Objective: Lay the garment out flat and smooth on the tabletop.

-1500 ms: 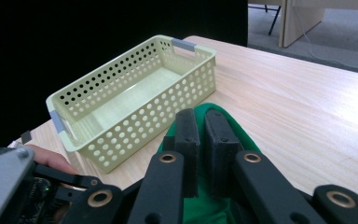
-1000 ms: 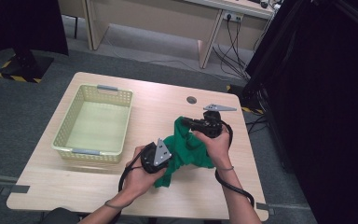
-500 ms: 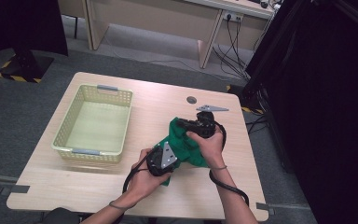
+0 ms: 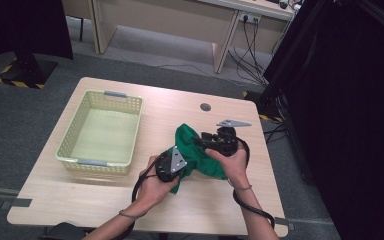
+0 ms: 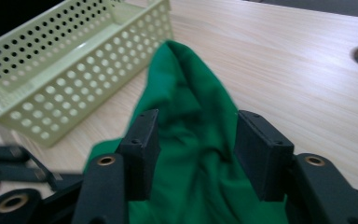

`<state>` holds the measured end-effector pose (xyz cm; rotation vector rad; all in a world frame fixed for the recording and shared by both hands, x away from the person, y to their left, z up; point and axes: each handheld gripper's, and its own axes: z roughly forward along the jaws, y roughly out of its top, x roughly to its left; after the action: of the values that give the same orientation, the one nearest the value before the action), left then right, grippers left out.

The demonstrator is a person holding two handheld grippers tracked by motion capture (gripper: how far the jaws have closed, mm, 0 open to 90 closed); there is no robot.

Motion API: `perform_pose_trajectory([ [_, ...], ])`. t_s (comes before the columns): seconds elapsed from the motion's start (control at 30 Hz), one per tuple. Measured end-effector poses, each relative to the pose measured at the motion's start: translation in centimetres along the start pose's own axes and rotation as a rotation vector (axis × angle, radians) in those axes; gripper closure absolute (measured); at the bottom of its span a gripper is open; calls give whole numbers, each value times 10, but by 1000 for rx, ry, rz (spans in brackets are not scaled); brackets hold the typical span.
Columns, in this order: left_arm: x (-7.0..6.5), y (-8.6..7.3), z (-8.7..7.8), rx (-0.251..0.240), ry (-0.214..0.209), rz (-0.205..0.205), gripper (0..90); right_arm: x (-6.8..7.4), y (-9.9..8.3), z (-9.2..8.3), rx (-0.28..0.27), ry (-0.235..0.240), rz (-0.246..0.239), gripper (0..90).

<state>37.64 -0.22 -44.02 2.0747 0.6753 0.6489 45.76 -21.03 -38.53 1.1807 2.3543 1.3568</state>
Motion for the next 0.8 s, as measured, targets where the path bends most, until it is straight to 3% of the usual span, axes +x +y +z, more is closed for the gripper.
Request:
perform_pose_trajectory([
  [0.17, 6, 4, -3, -18, 18, -8, 828, -16, -20, -23, 16, -23, -22, 457],
  [0.3, 10, 6, -4, -19, 29, -12, 825, -20, -41, -28, 79, -3, -55, 419],
  [0.4, 13, 5, -2, -12, 35, -16, 821, -19, -55, -25, 123, 8, -84, 409],
  [0.53, 14, 4, -2, -6, 42, -21, 816, -13, -69, -14, 177, -14, -160, 396],
  [0.7, 15, 4, -3, -2, 44, -17, 809, -4, -73, -2, 194, -38, -253, 399],
  [0.8, 17, 3, -3, 3, 48, -18, 808, 2, -72, 1, 183, -24, -285, 400],
])
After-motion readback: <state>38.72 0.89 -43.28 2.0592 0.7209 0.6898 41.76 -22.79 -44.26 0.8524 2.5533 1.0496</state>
